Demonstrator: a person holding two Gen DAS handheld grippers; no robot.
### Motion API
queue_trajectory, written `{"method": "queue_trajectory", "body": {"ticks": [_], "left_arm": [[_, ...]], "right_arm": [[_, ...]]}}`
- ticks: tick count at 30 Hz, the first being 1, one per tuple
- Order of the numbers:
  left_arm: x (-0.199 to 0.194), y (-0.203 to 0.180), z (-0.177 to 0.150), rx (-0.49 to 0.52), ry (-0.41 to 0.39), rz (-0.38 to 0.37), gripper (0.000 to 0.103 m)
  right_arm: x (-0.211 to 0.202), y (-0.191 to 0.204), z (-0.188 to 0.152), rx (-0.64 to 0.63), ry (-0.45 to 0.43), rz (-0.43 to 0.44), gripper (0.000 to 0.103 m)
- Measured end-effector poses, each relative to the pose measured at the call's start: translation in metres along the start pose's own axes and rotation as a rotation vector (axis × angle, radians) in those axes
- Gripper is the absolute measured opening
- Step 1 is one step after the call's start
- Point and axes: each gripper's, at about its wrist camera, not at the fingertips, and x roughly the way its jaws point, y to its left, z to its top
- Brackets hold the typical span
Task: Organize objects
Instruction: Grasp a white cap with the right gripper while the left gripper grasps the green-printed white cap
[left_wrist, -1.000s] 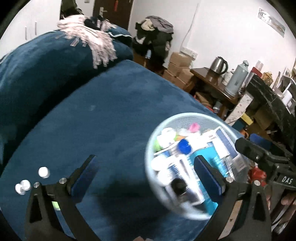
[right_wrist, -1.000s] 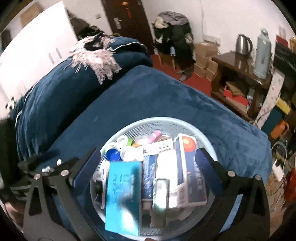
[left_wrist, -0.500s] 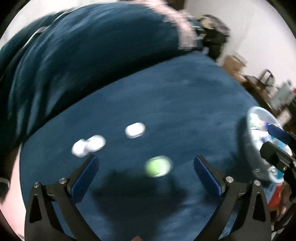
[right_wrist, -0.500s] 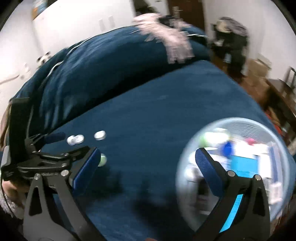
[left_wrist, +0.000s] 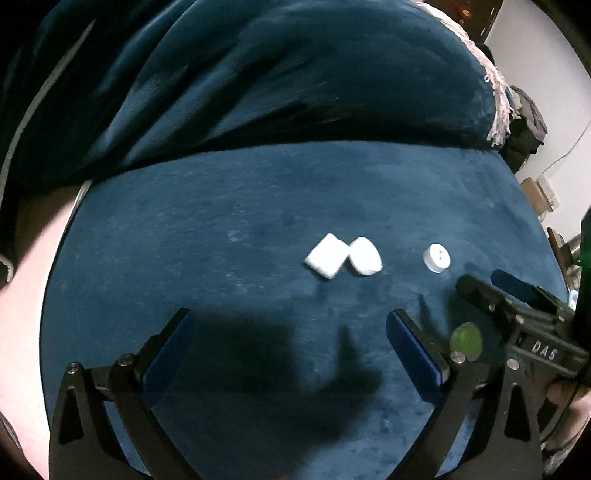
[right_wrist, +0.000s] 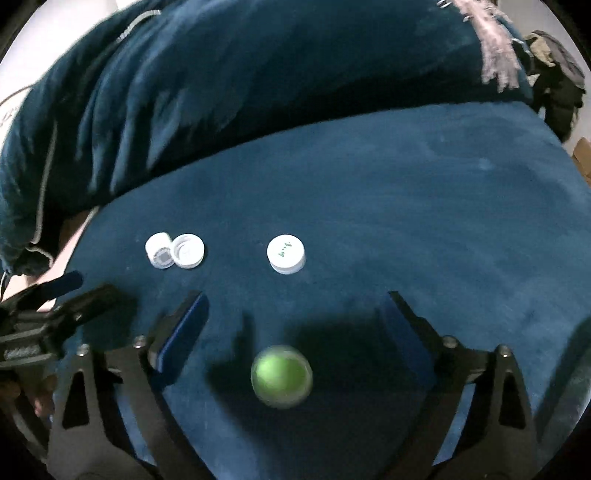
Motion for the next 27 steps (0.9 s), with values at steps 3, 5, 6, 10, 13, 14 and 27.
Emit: {"method": "queue_trajectory", "body": {"ticks": [3, 5, 6, 10, 13, 14, 27], "left_arm": [[0.006, 0.008, -0.003, -0.017, -0.001, 0.013, 0.102], [0.007, 0.016, -0.004, -0.044, -0.007, 0.032, 0.100], [0.007, 0.023, -0.006, -0.064, -0.011, 0.042, 0.100], [0.006, 0.043, -0.012, -0.111, -0.016, 0.044, 0.100], [0.003, 0.050, -0.014, -0.117, -0.021, 0.055, 0.100], [0.002, 0.050, -0.014, -0.120, -0.022, 0.054, 0.100], [0.001, -0.021, 0.013, 0.025, -0.029, -0.068, 0.100]], "right_arm": [[0.008, 0.013, 0.005, -0.014, -0.005, 0.070, 0.093], [0.011, 0.030, 0.007, -0.069, -0.007, 0.136, 0.093], [0.014, 0.040, 0.008, -0.107, -0.006, 0.156, 0.089], [0.033, 0.059, 0.012, -0.160, 0.046, 0.190, 0.086], [0.051, 0.068, 0.019, -0.174, 0.091, 0.218, 0.084], [0.056, 0.070, 0.019, -0.175, 0.101, 0.216, 0.083], [0.009, 0.021, 0.010, -0.031, 0.016, 0.210, 0.033]]}}
